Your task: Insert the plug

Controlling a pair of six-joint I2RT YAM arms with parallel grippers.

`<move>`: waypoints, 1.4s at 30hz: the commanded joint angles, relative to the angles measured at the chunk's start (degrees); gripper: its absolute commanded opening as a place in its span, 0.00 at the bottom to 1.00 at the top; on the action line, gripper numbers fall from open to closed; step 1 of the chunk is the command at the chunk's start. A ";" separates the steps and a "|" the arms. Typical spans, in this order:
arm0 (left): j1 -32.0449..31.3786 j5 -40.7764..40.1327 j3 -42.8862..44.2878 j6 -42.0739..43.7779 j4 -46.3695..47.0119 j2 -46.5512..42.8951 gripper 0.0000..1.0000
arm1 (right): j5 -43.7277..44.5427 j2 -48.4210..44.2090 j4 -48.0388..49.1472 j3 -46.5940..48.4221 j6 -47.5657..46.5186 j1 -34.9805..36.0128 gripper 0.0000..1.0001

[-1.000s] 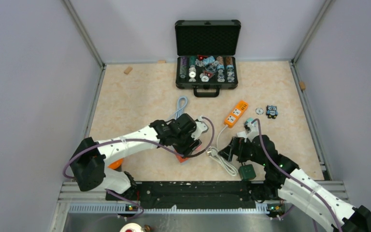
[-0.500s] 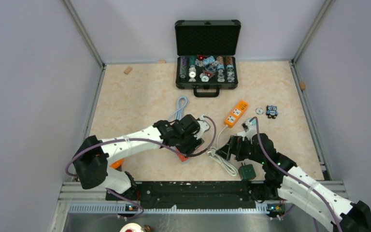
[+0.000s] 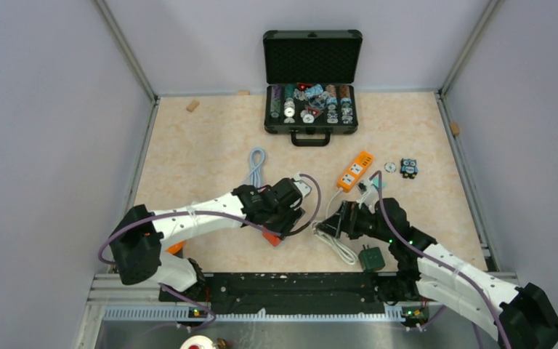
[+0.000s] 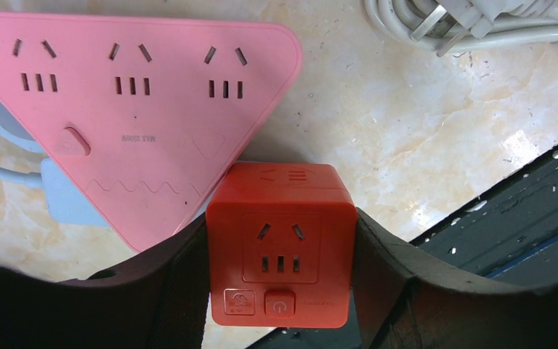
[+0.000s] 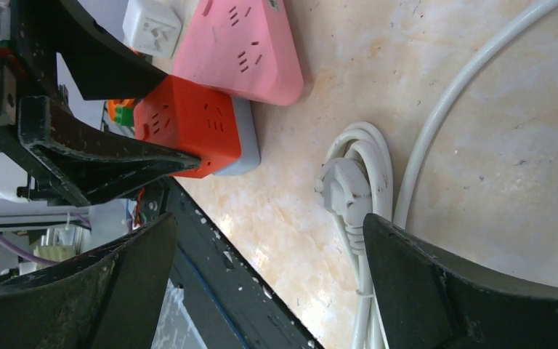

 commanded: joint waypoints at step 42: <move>-16.36 -15.08 -17.05 -35.15 9.95 1.52 0.00 | 3.48 9.21 11.33 2.36 2.51 8.38 0.94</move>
